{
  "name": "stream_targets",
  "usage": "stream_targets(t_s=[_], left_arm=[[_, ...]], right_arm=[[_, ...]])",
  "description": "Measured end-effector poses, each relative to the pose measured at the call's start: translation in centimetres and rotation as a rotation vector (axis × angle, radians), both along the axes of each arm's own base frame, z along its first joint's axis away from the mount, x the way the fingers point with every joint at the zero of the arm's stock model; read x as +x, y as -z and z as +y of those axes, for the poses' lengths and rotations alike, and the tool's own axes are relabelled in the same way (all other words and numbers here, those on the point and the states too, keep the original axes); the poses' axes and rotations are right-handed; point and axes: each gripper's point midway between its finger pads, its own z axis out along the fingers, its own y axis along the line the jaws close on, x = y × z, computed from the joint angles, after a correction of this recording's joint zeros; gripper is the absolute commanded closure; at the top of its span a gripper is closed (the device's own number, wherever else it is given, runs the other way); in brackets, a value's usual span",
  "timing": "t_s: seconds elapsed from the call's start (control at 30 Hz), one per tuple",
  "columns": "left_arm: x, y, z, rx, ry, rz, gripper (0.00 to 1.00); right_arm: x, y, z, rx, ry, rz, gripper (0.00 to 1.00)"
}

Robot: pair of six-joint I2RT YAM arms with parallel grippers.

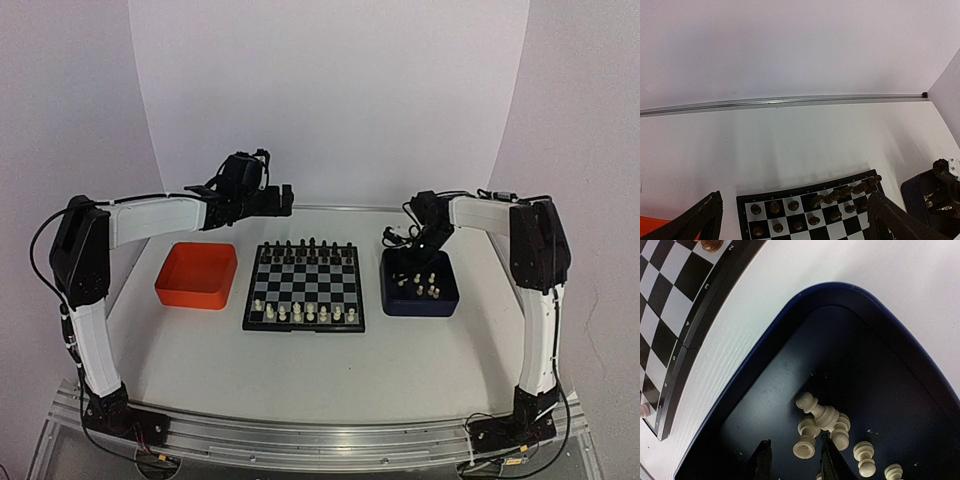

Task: Set up the chess pieces on the board
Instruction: Pick up the chess piece from the storage box, then place the chess piece on the chessboard.

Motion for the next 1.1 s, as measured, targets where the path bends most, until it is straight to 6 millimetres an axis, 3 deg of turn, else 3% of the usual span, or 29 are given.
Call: stream_targets(t_s=[0.1,0.23,0.57,0.7,1.1], left_arm=[[0.0,0.0,0.0,-0.004,-0.001,0.002,0.00],[-0.1,0.0,-0.2,-0.016,0.004,0.008,0.00],[-0.3,0.2,-0.5,-0.023,0.023,0.017,0.00],[-0.7,0.5,-1.0,-0.032,0.062,0.031,0.00],[-2.9,0.5,-4.2,-0.071,0.291,0.064,0.00]], right_arm=[[-0.1,0.2,0.1,-0.007,-0.004,0.002,0.76],[-0.2,0.7,0.2,-0.020,-0.010,0.005,0.95],[-0.2,0.4,0.3,-0.035,-0.014,-0.007,1.00],[-0.6,-0.9,0.3,-0.027,-0.012,-0.025,1.00],[-2.0,-7.4,0.5,0.049,-0.018,-0.129,1.00]])
